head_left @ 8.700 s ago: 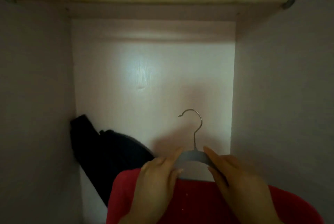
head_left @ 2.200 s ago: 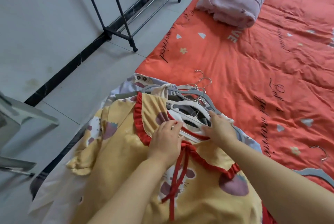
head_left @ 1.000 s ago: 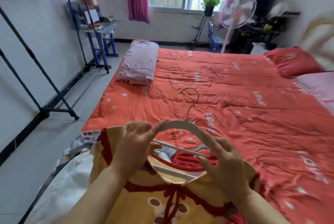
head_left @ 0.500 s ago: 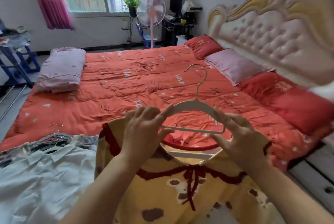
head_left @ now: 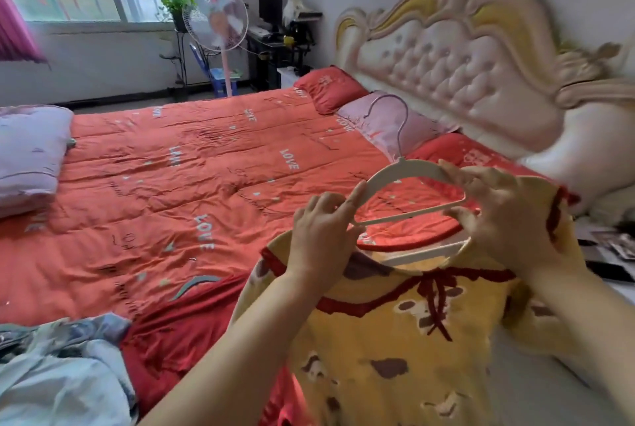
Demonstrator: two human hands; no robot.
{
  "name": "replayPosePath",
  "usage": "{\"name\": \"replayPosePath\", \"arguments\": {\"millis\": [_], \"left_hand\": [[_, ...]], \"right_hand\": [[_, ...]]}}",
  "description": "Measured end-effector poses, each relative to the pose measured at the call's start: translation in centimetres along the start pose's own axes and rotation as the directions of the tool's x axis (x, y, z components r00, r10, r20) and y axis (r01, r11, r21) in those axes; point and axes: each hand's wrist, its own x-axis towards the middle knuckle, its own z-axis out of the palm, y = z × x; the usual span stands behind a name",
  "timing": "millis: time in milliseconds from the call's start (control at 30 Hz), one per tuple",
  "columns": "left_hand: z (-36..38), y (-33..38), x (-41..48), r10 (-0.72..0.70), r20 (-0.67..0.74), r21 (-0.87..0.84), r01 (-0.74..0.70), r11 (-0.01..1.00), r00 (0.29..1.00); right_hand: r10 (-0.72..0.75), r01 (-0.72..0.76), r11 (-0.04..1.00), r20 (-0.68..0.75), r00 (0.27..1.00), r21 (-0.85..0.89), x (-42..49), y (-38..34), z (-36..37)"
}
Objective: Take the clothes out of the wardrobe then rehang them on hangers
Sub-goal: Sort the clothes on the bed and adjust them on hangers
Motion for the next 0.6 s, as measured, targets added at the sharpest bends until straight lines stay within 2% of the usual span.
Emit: {"name": "replayPosePath", "arguments": {"millis": [300, 433, 600], "left_hand": [[6.7, -4.7, 4.4, -0.047, 0.1, -0.065, 0.053, 0.996, 0.994], [9.0, -7.0, 5.5, -0.07, 0.117, -0.046, 0.076, 0.996, 0.991], [12.1, -10.9, 7.0, -0.146, 0.146, 0.023, 0.144, 0.989, 0.979]], "right_hand": [[0.049, -0.052, 0.998, 0.113, 0.992, 0.032, 2.9, 4.6, 7.3], [0.079, -0.09, 0.993, 0.138, 0.987, 0.073, 4.0, 5.7, 10.9], [0.049, -0.07, 0.989, 0.157, 0.986, 0.133, 6.6, 7.1, 16.8]]}}
